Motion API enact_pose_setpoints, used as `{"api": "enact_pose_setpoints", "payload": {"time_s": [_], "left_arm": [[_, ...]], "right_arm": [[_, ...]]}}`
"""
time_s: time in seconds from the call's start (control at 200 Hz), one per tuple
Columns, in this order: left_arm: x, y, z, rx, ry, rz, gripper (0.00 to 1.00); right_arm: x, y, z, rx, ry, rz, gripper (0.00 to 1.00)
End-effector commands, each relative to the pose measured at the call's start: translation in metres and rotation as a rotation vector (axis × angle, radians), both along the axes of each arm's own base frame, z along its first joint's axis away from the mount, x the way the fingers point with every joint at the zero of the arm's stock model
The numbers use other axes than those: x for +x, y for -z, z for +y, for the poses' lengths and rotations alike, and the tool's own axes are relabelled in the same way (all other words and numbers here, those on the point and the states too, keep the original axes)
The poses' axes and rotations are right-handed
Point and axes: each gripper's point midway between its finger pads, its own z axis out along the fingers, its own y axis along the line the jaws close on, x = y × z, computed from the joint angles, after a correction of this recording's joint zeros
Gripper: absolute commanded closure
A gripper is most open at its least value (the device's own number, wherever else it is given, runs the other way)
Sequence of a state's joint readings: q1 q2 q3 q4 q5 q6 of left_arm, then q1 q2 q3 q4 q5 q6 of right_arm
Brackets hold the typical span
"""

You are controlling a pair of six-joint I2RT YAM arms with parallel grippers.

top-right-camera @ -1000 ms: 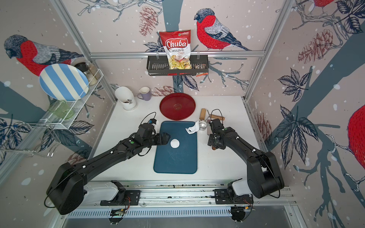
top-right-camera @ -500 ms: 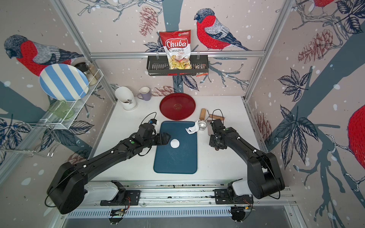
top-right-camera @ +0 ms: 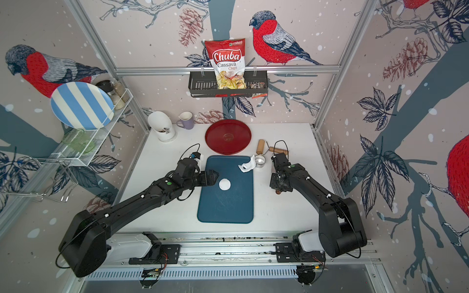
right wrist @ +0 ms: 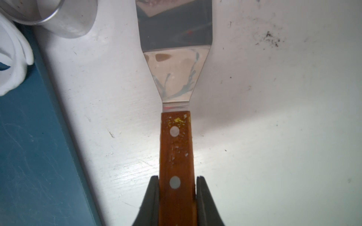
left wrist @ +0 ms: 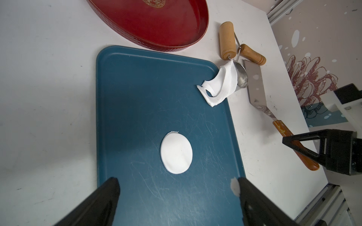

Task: Roll out the dumpling wrappers from the dough
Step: Pick up the spatula from the center of the board.

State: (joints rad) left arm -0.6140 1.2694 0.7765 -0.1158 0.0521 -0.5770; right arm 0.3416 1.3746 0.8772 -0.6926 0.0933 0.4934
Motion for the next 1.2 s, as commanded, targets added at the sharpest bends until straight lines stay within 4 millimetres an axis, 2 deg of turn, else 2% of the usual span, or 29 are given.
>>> {"api": "enact_pose_setpoints", "payload": {"time_s": [0.0,0.125,0.37,0.53,0.63,0.74,0.855,1.015,1.196], "left_arm": [[0.007,-0.013,0.0,-0.016,-0.025,-0.043,0.04],[0.007,-0.023,0.003,-0.031,-0.04,-0.065,0.04],[0.005,-0.039,0.006,-0.045,-0.045,-0.098,0.04],[0.007,-0.063,-0.006,-0.088,0.01,-0.137,0.04],[0.007,-0.085,-0.018,-0.132,0.075,-0.171,0.04],[0.004,-0.107,-0.028,-0.19,0.158,-0.199,0.04],[0.002,-0.125,-0.032,-0.258,0.23,-0.206,0.05],[0.0,-0.134,-0.024,-0.339,0.29,-0.174,0.05],[-0.006,-0.139,-0.023,-0.355,0.338,-0.176,0.05]], "right_arm": [[0.005,-0.014,-0.001,0.002,0.005,-0.054,0.9],[0.008,-0.032,-0.005,0.011,0.017,-0.135,0.96],[0.014,-0.069,-0.006,0.038,0.008,-0.292,0.99],[0.018,-0.111,0.023,0.093,-0.143,-0.499,0.99],[0.013,-0.134,0.054,0.161,-0.282,-0.61,0.99],[0.002,-0.15,0.088,0.198,-0.436,-0.696,1.0],[-0.012,-0.16,0.118,0.19,-0.575,-0.771,0.99],[-0.034,-0.165,0.153,0.219,-0.732,-0.839,0.99],[-0.044,-0.157,0.169,0.207,-0.816,-0.844,0.99]]}}
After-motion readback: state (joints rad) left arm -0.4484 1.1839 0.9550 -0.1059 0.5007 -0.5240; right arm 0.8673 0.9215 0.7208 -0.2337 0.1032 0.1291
